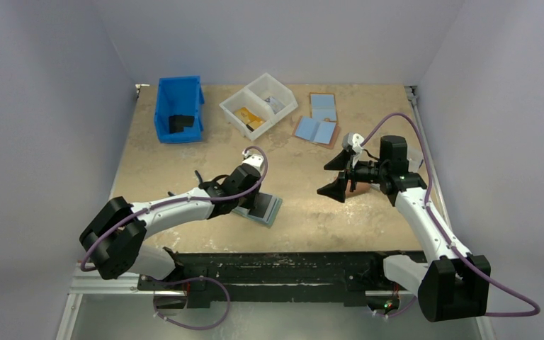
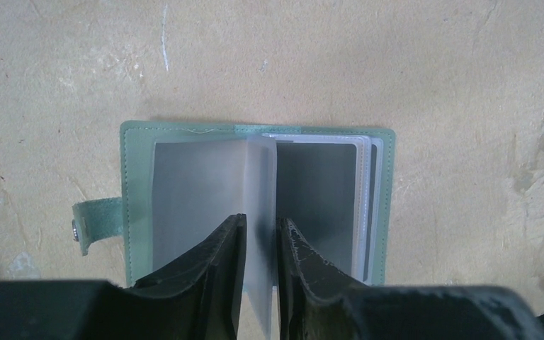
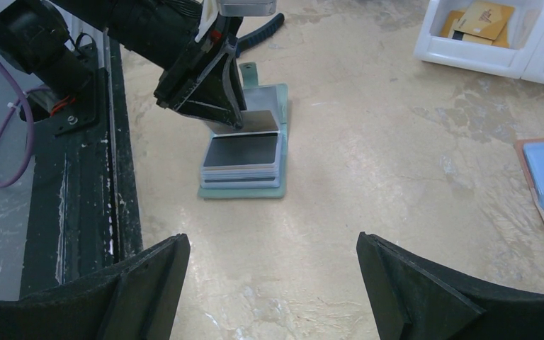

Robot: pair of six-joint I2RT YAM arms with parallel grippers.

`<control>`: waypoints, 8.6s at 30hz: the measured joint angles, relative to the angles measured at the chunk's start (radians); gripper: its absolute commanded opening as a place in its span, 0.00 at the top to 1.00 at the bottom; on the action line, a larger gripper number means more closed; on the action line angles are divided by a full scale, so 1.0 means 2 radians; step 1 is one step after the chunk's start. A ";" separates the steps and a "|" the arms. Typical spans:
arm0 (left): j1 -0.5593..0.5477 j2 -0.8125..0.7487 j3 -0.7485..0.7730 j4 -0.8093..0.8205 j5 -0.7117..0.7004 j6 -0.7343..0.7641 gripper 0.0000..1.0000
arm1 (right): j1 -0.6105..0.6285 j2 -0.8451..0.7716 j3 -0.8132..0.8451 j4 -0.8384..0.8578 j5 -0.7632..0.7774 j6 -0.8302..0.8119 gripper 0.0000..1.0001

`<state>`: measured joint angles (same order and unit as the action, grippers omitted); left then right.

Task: Take the credit cards out of the card holder
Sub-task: Remove the credit card from the card holder.

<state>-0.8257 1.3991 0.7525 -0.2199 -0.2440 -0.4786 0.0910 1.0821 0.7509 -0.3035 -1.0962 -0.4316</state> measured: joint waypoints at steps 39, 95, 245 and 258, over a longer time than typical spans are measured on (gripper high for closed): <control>0.033 -0.033 -0.245 0.536 0.173 -0.265 1.00 | 0.137 0.189 -0.099 0.416 -0.023 0.484 0.46; 0.033 -0.014 -0.284 0.744 0.227 -0.344 0.73 | 0.167 0.241 -0.095 0.537 -0.074 0.572 1.00; 0.095 -0.066 -0.323 0.661 0.364 -0.236 1.00 | 0.179 0.284 -0.010 0.231 -0.119 0.286 1.00; 0.104 -0.028 -0.348 0.652 0.341 -0.238 1.00 | 0.180 0.349 0.014 0.181 -0.096 0.245 1.00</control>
<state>-0.6170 1.3434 0.0559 1.0836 0.4374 -0.9554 0.4515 1.7794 0.7788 0.0586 -1.2877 0.0582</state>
